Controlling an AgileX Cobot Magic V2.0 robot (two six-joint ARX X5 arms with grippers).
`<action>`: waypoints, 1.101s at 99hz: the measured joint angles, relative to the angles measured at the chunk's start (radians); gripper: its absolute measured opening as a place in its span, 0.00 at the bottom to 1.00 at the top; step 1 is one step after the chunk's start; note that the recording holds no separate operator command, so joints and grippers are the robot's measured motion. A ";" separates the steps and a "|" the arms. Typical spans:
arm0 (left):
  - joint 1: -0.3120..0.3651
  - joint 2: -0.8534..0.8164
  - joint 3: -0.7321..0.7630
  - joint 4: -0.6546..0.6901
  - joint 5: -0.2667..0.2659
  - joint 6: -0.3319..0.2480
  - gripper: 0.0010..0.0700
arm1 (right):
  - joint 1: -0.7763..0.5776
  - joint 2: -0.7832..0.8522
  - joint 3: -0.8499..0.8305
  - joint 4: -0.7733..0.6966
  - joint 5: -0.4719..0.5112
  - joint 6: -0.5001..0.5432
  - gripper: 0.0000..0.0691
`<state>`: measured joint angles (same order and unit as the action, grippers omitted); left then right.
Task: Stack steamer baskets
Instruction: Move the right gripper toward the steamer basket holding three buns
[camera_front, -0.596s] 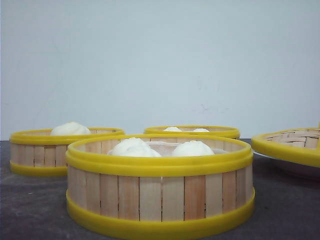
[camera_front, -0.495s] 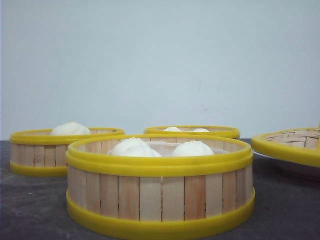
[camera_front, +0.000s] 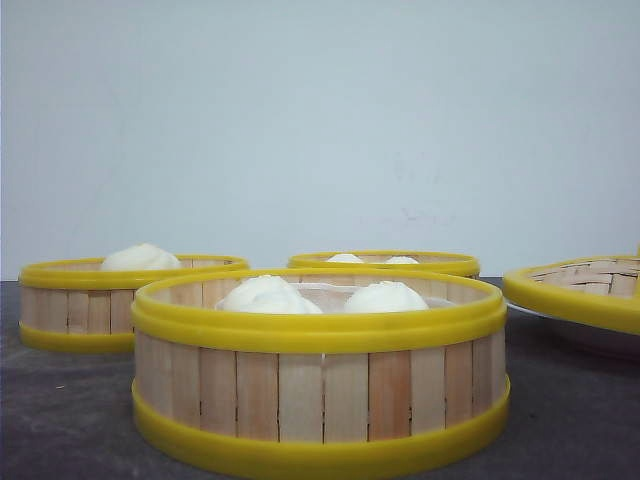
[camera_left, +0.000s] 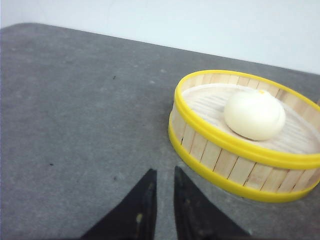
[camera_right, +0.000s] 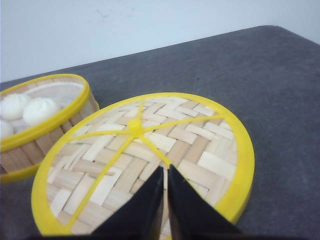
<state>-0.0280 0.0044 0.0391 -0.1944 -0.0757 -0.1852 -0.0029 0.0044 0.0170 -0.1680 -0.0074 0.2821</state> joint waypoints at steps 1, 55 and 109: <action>0.000 0.000 -0.001 0.002 0.000 -0.003 0.04 | 0.000 0.000 0.000 0.000 0.000 0.004 0.01; 0.000 0.222 0.248 0.041 0.000 -0.112 0.03 | 0.000 0.301 0.355 -0.035 0.031 0.057 0.01; 0.000 0.683 0.706 -0.077 0.143 0.004 0.36 | 0.008 0.682 0.762 -0.238 -0.066 -0.134 0.26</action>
<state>-0.0284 0.6876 0.7448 -0.2714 0.0677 -0.1810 0.0051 0.6861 0.7788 -0.4061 -0.0738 0.1482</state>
